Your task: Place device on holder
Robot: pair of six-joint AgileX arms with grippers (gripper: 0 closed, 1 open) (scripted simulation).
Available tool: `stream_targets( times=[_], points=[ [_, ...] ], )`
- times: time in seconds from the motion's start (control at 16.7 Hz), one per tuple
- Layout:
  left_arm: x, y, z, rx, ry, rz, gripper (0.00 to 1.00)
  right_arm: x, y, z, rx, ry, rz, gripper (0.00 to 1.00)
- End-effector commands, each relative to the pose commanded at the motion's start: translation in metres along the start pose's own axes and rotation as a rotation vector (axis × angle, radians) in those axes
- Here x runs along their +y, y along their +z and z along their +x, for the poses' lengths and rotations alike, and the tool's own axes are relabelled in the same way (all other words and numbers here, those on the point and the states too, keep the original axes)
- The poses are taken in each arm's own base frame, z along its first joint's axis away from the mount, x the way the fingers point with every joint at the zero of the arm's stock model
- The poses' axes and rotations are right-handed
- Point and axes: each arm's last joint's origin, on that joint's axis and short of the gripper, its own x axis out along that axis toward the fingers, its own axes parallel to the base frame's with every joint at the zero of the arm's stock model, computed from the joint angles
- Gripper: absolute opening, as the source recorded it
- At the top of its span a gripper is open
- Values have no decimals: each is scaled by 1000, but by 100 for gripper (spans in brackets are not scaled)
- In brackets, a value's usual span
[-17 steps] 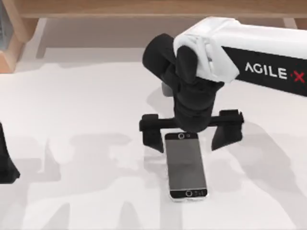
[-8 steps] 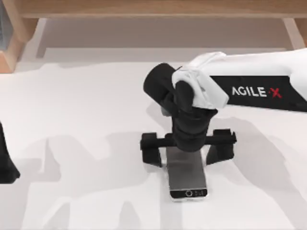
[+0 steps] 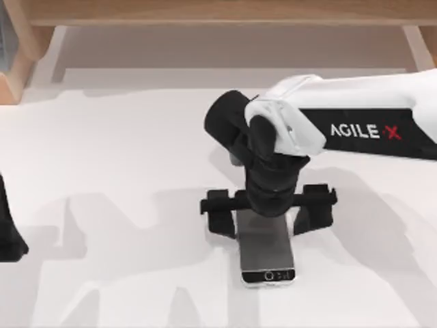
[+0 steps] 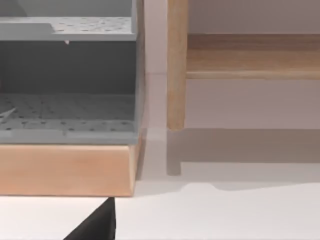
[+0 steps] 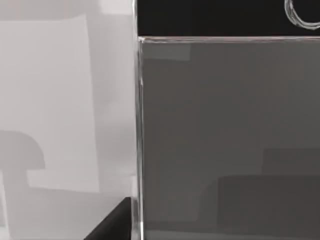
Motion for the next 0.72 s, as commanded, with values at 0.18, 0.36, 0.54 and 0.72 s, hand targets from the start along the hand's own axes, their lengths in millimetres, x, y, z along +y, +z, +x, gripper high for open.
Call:
stream_targets(
  times=[0.18,0.36,0.54,0.72],
  points=[
    [0,0,0,0,0,0,100,0,0,0,0,0,0,40],
    [0,0,0,0,0,0,100,0,0,0,0,0,0,17],
    [0,0,0,0,0,0,100,0,0,0,0,0,0,0],
    [0,0,0,0,0,0,100,0,0,0,0,0,0,0]
  ],
)
